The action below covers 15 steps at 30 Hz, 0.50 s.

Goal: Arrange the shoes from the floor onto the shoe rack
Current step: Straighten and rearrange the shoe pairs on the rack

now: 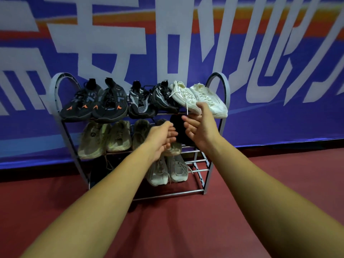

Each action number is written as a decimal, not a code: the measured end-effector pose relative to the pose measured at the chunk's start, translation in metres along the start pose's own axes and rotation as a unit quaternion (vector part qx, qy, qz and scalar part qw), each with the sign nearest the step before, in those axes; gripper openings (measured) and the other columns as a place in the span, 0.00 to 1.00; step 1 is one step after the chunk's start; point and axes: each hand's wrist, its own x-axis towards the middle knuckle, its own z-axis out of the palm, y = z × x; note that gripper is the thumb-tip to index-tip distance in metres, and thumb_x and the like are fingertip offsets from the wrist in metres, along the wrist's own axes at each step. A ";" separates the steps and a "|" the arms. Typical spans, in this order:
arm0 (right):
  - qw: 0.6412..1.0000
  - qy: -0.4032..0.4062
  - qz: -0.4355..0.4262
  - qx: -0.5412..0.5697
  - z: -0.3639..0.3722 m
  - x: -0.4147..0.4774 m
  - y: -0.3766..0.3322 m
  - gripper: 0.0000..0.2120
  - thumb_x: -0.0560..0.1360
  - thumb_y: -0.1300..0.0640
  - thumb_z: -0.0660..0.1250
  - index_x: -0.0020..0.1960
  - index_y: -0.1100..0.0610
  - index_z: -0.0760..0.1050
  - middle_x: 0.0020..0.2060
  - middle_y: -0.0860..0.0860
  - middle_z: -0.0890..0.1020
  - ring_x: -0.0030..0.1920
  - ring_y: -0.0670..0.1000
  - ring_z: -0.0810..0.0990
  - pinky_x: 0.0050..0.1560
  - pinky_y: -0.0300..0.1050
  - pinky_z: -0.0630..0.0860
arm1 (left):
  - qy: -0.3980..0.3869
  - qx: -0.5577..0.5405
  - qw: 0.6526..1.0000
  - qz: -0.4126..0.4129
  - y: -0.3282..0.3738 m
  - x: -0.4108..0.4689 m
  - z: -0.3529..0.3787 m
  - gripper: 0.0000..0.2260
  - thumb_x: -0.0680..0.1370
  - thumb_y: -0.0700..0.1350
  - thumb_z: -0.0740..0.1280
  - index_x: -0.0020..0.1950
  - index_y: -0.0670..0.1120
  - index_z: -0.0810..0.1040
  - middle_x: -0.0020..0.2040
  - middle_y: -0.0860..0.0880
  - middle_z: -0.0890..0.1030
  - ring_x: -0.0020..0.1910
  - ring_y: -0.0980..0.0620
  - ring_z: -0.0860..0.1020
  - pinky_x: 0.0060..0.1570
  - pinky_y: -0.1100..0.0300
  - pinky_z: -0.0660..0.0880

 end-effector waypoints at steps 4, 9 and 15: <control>0.996 0.046 0.016 0.072 0.011 0.003 -0.002 0.10 0.79 0.54 0.67 0.55 0.61 0.77 0.37 0.54 0.80 0.29 0.45 0.74 0.24 0.34 0.69 | 0.014 -0.056 0.998 0.037 0.024 -0.002 0.003 0.11 0.78 0.55 0.66 0.49 0.48 0.79 0.45 0.49 0.84 0.35 0.55 0.78 0.29 0.65 0.67; 0.996 0.079 -0.034 -0.016 0.016 0.005 -0.016 0.02 0.75 0.64 0.67 0.45 0.59 0.75 0.34 0.52 0.77 0.27 0.44 0.70 0.21 0.33 0.62 | 0.019 -0.128 0.992 0.000 0.031 0.006 0.002 0.15 0.77 0.58 0.68 0.53 0.47 0.79 0.45 0.50 0.85 0.37 0.55 0.78 0.28 0.64 0.66; 0.991 0.122 -0.060 -0.013 0.006 0.015 -0.017 0.03 0.75 0.61 0.68 0.42 0.58 0.76 0.31 0.51 0.75 0.26 0.44 0.66 0.20 0.34 0.61 | 0.015 -0.143 0.990 0.010 0.035 0.007 0.014 0.10 0.78 0.51 0.68 0.55 0.47 0.80 0.42 0.50 0.86 0.38 0.55 0.78 0.29 0.65 0.68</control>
